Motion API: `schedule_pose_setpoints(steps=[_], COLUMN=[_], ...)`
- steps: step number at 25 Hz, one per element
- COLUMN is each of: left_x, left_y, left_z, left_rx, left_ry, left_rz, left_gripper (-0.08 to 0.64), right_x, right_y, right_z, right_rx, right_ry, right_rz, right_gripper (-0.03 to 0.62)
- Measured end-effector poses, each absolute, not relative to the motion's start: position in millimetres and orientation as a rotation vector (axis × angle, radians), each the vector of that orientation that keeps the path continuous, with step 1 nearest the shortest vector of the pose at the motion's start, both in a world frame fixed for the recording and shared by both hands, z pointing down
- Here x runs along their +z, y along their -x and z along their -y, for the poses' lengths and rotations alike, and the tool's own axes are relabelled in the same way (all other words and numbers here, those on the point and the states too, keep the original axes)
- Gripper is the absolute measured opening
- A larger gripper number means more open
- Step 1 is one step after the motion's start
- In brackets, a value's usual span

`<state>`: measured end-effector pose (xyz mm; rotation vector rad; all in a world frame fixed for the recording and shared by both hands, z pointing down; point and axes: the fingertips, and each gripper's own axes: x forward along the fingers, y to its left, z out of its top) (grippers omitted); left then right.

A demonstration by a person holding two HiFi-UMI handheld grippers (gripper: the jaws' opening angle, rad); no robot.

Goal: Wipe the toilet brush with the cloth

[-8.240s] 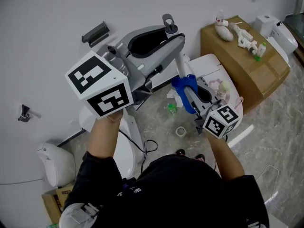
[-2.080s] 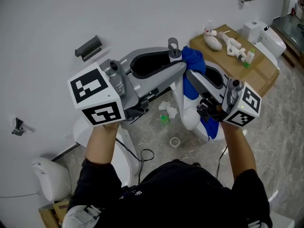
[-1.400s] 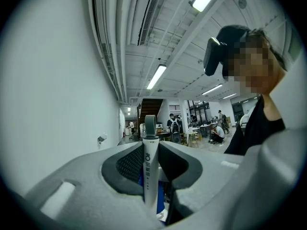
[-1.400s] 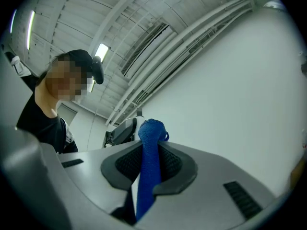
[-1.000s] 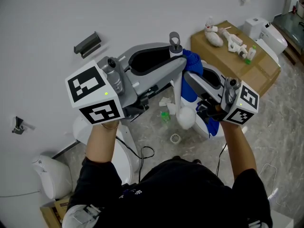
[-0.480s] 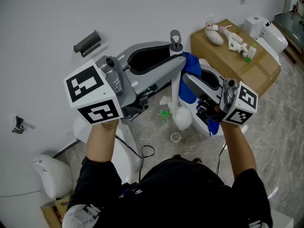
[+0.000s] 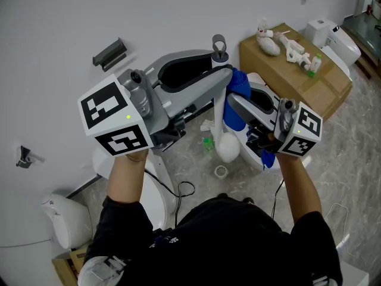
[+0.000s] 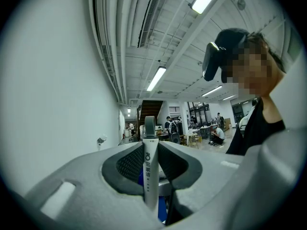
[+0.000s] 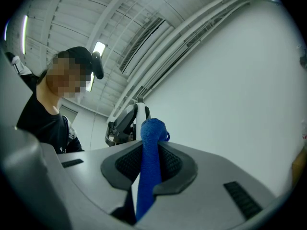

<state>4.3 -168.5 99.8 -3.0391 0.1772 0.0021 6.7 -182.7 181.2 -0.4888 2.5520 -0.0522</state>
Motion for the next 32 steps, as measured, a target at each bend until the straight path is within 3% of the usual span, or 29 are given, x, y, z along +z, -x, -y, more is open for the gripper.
schedule_pose_setpoints(steps=[32], left_x=[98.3], left_y=[-3.4], left_z=[167.2], left_rx=[0.012], left_ry=[3.045], left_rz=[-0.170], left_gripper=[0.095], right_x=[211.7], right_y=[2.0], right_z=[182.5], right_rx=[-0.104], right_ry=[0.514], right_rz=[-2.592], right_gripper=[0.064])
